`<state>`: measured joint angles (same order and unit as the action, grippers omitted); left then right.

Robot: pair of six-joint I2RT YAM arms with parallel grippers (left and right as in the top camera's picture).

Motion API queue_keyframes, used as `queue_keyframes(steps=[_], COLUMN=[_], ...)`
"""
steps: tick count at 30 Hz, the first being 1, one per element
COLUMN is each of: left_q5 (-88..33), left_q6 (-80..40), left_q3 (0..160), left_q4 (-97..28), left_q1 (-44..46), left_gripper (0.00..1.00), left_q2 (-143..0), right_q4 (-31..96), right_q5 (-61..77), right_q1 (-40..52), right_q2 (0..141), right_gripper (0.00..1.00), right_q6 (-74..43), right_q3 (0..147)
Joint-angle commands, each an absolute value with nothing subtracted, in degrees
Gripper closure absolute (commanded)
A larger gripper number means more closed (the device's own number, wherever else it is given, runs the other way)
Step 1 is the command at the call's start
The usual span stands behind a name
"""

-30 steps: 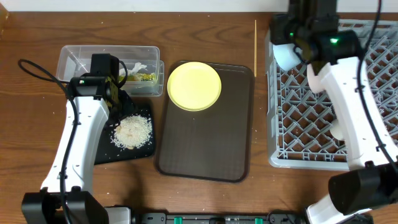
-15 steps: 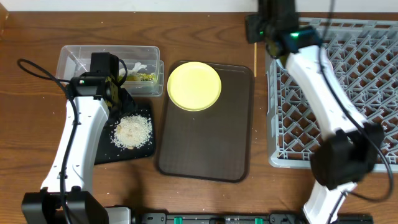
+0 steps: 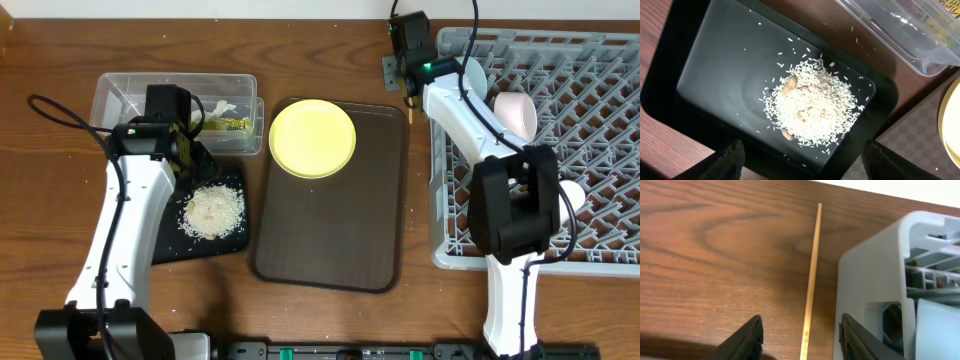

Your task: Sort waste into correct bins and load items into the dishwasher rack

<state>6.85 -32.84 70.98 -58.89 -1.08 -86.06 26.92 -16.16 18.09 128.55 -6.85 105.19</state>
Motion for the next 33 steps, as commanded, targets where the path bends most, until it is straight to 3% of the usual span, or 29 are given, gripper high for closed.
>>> queue_keyframes(steps=[1,20,33], left_q5=[7.99,7.99,7.99], left_q6=[-33.32,-33.30,-33.30], left_q3=[71.46,71.46,71.46], left_q4=[-59.05,-59.09,-59.11], left_q1=[-1.32,-1.32,-1.32], left_gripper=[0.23,0.23,0.23], left_q2=[-86.15,-86.15,-86.15], right_q4=[27.38,28.49,29.63], right_q5=[-18.63,-22.39,-17.21], right_q1=[18.44,18.00,17.98], right_q2=[130.96,136.49,138.91], right_gripper=[0.52,0.53,0.53], right_q6=[-10.92,-17.19,-18.68], right_q3=[105.89,105.86,105.84])
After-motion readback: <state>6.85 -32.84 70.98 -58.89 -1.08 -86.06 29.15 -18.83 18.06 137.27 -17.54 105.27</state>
